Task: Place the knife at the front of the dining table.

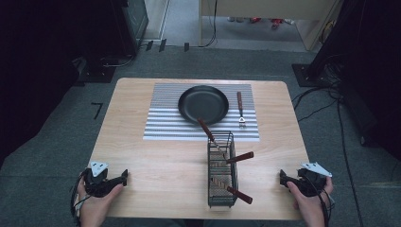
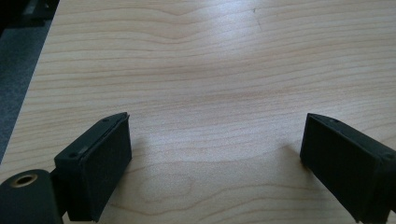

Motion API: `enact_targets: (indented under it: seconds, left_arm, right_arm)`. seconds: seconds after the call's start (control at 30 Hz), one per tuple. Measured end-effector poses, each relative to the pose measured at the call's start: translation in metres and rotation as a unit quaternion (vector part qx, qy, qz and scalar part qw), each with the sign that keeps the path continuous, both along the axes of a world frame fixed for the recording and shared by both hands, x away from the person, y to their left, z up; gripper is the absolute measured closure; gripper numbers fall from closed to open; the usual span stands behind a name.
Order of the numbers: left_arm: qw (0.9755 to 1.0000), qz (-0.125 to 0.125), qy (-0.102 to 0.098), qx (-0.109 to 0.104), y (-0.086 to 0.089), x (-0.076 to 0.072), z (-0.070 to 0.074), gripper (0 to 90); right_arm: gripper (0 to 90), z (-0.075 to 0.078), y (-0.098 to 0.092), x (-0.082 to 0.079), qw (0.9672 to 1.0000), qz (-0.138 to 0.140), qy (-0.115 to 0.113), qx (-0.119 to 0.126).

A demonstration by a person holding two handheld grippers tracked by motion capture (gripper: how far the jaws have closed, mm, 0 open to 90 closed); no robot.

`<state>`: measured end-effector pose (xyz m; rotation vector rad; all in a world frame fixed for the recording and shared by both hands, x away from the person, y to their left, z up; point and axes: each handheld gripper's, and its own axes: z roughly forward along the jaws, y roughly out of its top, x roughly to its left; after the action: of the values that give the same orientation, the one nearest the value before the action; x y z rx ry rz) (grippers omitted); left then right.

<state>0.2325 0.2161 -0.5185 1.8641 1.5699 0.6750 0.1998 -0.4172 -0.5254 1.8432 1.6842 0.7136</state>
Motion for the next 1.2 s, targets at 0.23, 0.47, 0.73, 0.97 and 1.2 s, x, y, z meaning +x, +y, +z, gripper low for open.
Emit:
enact_targets:
  seconds: [0.23,0.47,0.73,0.97,1.2]
  left_arm:
    - [0.9994,0.003,-0.005,-0.034,-0.013,0.004,0.019,11.6]
    - [0.9975,-0.023,-0.029,-0.060,-0.034,0.010,0.042,13.6]
    - [0.9906,-0.080,-0.073,-0.083,-0.078,0.019,0.080,14.1]
    - [0.9825,-0.114,-0.097,-0.111,-0.117,0.034,0.102,15.3]
    - [0.9704,-0.160,-0.114,-0.140,-0.152,0.044,0.112,24.3]
  right_arm:
    - [0.0,0.000,0.000,0.000,1.0000,0.000,0.000,0.000]
    - [0.0,0.000,0.000,0.000,1.0000,0.004,0.000,0.000]
    - [0.0,0.000,0.001,0.001,1.0000,0.009,-0.001,0.001]
    - [0.0,0.000,0.001,0.001,0.9999,0.012,-0.001,0.001]
    - [0.0,0.000,0.001,0.001,0.9999,0.015,-0.001,0.000]
